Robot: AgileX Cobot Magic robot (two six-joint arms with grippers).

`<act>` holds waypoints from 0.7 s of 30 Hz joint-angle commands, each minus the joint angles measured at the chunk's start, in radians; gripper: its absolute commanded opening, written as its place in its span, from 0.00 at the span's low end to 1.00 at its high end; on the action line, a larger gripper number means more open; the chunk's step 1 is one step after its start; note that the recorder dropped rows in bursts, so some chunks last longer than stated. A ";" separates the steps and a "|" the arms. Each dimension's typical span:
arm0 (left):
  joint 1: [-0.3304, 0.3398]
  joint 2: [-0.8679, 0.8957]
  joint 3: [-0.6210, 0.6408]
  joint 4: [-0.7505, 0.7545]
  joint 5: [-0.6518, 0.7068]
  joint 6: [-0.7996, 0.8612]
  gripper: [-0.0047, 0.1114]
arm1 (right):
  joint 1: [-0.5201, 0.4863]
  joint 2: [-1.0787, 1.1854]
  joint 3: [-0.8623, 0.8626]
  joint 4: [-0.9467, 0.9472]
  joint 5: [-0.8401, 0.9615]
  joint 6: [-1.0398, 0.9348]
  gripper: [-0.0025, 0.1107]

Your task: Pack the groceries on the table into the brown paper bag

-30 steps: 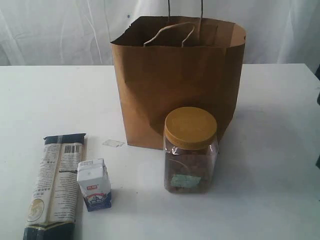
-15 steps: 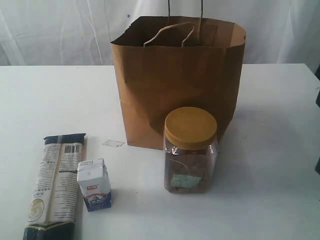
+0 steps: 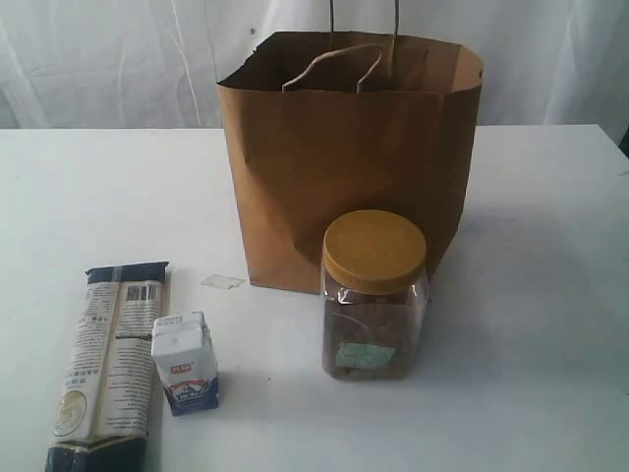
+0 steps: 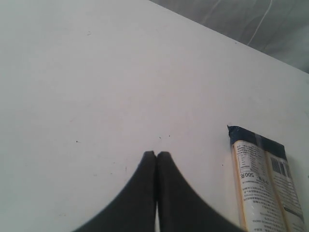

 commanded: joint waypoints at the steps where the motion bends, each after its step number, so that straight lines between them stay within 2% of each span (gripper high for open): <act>1: -0.001 -0.005 0.006 0.013 0.001 0.000 0.04 | -0.022 -0.113 0.023 -0.002 0.027 -0.043 0.02; 3: -0.001 -0.005 0.006 0.013 0.001 0.000 0.04 | -0.022 -0.147 0.061 0.046 0.013 -0.076 0.02; 7: -0.001 -0.005 0.006 0.013 0.001 0.000 0.04 | -0.045 -0.216 0.152 0.411 0.130 -0.393 0.02; 9: -0.001 -0.005 0.006 0.013 0.001 0.000 0.04 | -0.085 -0.237 0.224 0.522 0.166 -0.484 0.02; 12: -0.001 -0.005 0.006 0.013 0.001 0.000 0.04 | -0.133 -0.237 0.306 0.577 0.118 -0.484 0.02; 13: -0.001 -0.005 0.006 0.013 0.001 0.000 0.04 | -0.151 -0.237 0.306 0.592 0.204 -0.485 0.02; 21: -0.001 -0.005 0.006 0.013 0.001 0.000 0.04 | -0.157 -0.237 0.306 0.592 0.251 -0.485 0.02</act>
